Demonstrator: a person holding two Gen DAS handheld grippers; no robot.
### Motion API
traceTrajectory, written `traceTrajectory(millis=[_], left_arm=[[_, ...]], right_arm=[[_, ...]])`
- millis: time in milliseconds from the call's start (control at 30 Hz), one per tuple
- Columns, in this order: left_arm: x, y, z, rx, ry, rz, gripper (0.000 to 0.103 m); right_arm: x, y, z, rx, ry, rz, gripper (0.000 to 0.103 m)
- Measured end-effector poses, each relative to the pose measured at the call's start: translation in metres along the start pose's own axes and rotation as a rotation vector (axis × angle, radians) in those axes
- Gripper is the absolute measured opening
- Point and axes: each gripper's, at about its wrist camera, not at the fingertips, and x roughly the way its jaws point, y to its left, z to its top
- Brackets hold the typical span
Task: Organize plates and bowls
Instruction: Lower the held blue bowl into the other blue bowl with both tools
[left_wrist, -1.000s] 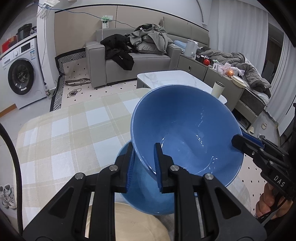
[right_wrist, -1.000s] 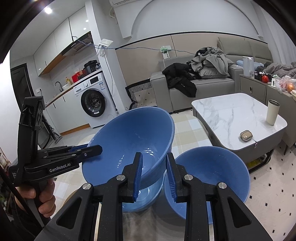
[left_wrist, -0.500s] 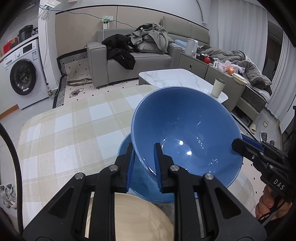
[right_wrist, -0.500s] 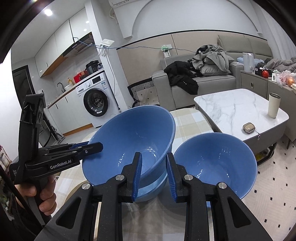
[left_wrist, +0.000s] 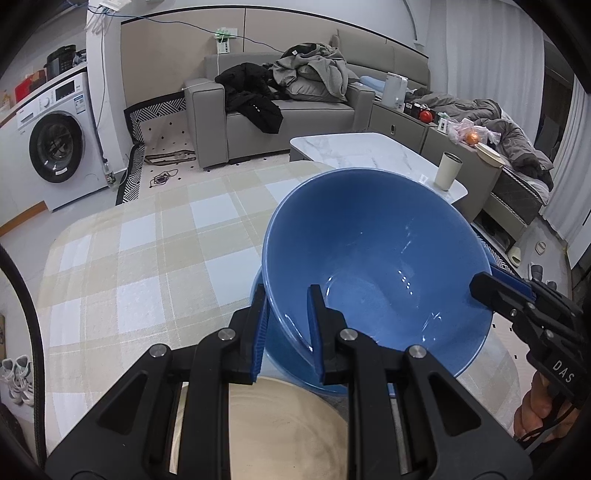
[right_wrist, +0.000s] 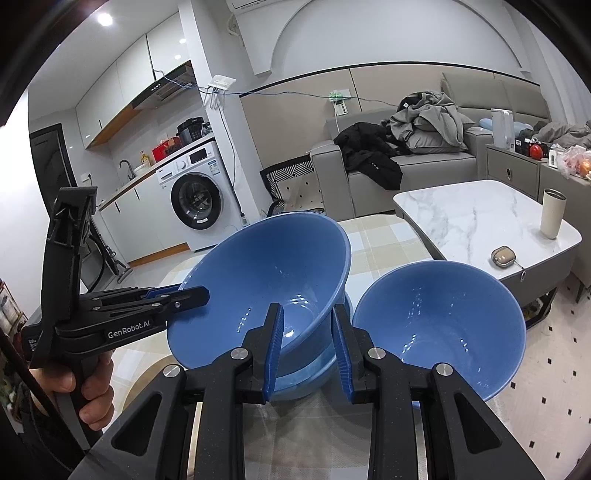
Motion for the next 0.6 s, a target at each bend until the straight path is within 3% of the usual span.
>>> traceTrajectory(millis=[600], left_arm=[[0.046, 0.02, -0.014, 0.011, 0.038, 0.061, 0.016]], right_arm=[[0.039, 0.004, -0.014, -0.032, 0.075, -0.029, 0.027]])
